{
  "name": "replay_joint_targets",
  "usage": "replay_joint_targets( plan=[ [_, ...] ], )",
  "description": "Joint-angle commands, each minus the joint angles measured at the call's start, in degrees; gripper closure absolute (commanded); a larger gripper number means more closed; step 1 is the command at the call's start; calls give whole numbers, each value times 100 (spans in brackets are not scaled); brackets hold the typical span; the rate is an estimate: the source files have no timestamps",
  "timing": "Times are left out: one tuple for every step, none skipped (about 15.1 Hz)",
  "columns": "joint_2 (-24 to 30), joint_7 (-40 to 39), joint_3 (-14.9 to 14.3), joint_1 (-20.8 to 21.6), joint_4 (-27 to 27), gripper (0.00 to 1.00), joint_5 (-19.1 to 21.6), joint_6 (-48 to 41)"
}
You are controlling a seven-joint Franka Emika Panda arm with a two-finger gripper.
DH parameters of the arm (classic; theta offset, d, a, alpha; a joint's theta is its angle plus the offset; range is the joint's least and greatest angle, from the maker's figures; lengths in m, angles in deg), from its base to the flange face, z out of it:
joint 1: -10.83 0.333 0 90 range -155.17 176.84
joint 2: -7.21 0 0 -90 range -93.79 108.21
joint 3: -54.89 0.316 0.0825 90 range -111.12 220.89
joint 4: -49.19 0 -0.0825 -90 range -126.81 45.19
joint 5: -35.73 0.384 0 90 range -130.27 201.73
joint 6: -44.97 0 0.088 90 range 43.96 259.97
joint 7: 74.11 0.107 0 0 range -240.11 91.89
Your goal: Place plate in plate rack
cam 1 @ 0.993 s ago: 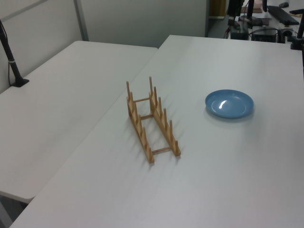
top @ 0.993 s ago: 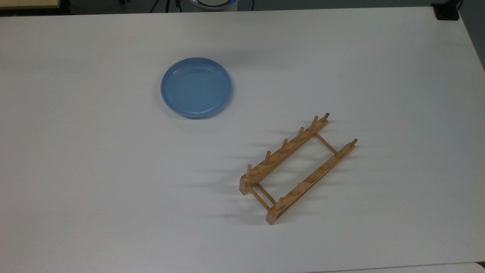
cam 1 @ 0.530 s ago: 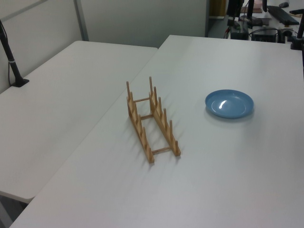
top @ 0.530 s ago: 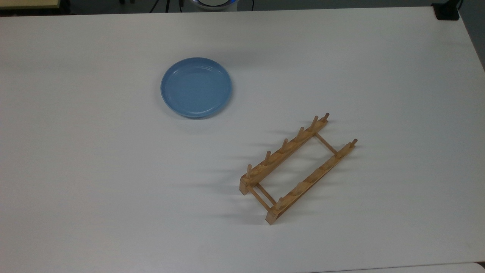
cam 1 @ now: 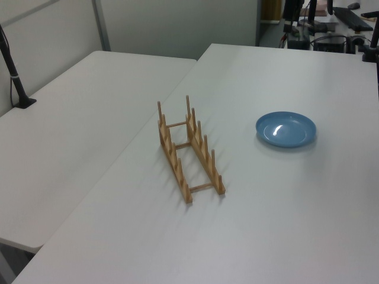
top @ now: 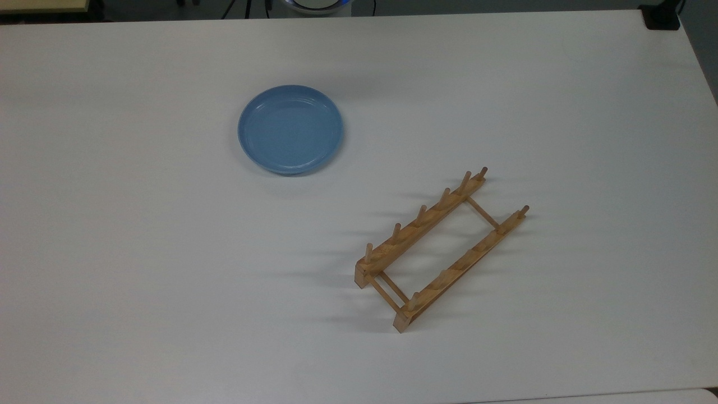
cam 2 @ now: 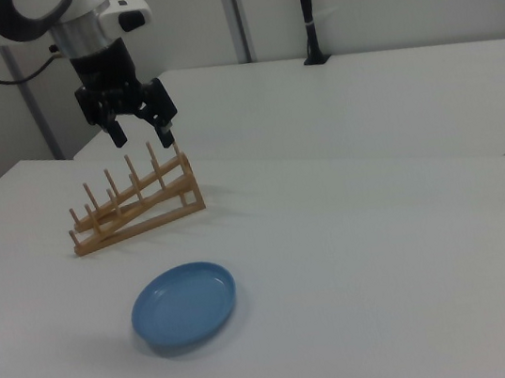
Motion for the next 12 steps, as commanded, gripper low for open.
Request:
replay_joint_targets(
  plan=[
    [45, -1184, -68, -3, -52, 0, 54, -190],
    [28, -1832, -77, -12, -78, 0, 10, -199],
    [19, -2152, -77, -30, -191, 0, 9, -199],
    [10, -2216, -85, -65, -341, 0, -17, -164],
    [10, -2208, -77, -152, -473, 0, -52, -120],
    [-7, -2234, -85, -214, -526, 0, -52, -128],
    [-16, -2312, -77, -293, -614, 0, -61, -163],
    [-16, -2435, -77, -329, -771, 0, -61, -129],
    [-8, -2602, -85, -355, -947, 0, -61, -93],
    [-16, -2682, -85, -425, -1079, 0, -61, -15],
    [-16, -2674, -77, -495, -1220, 3, -52, 108],
    [-25, -2647, -77, -513, -1369, 4, -35, 257]
  ],
)
